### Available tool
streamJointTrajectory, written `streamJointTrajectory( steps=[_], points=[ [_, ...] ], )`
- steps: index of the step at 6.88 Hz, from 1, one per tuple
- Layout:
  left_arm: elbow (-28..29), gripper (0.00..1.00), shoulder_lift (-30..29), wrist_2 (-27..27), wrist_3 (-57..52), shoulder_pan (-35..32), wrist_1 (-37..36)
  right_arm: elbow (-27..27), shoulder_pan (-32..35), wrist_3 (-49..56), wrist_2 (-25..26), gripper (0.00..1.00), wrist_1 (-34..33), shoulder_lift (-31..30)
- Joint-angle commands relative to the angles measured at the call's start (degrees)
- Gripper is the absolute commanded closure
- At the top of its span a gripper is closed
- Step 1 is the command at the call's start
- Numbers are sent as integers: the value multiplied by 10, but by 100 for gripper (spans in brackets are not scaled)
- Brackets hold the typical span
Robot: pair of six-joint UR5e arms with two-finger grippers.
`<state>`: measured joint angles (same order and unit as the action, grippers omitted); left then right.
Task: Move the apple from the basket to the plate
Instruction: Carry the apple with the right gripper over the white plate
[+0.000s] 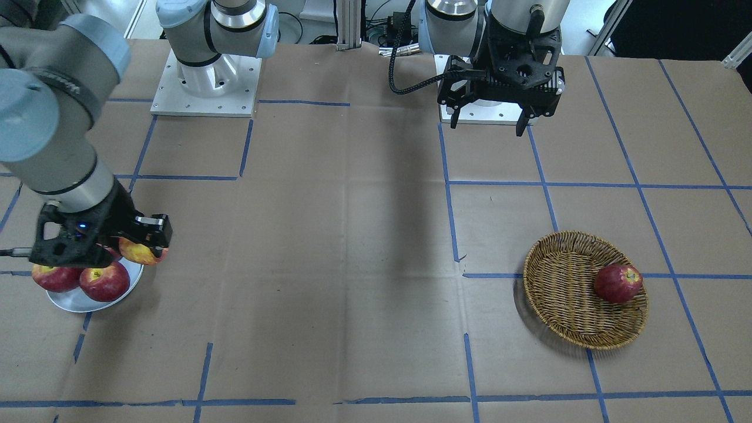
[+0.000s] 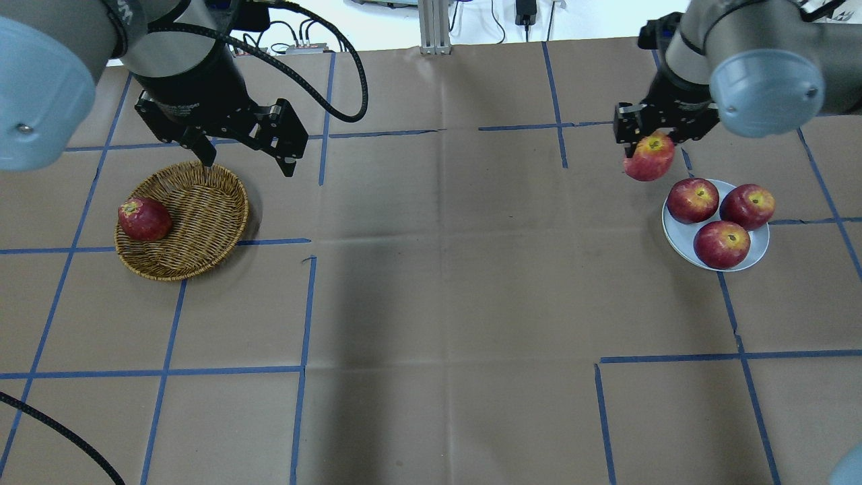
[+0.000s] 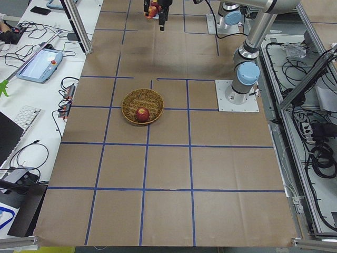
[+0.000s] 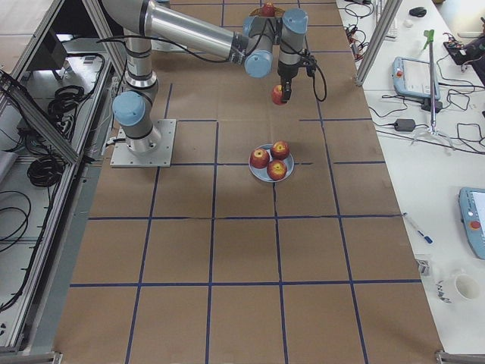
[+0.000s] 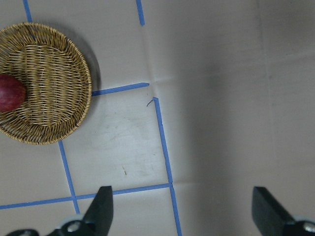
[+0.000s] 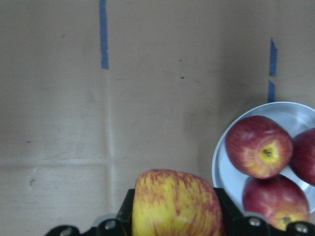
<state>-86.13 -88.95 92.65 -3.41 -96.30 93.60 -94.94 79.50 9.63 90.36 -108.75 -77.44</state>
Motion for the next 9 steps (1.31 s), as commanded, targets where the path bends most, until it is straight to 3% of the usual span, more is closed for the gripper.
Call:
streamJointTrajectory(
  steps=[1,4,9],
  points=[
    [0,1,0,0,1,0,0,-18,-109,129,-4,42,-9,1],
    [0,1,0,0,0,0,0,-72,-140,181,-7,42,-109,41],
    [0,1,0,0,0,0,0,-82,-140,181,-2,40,-110,45]
  ],
)
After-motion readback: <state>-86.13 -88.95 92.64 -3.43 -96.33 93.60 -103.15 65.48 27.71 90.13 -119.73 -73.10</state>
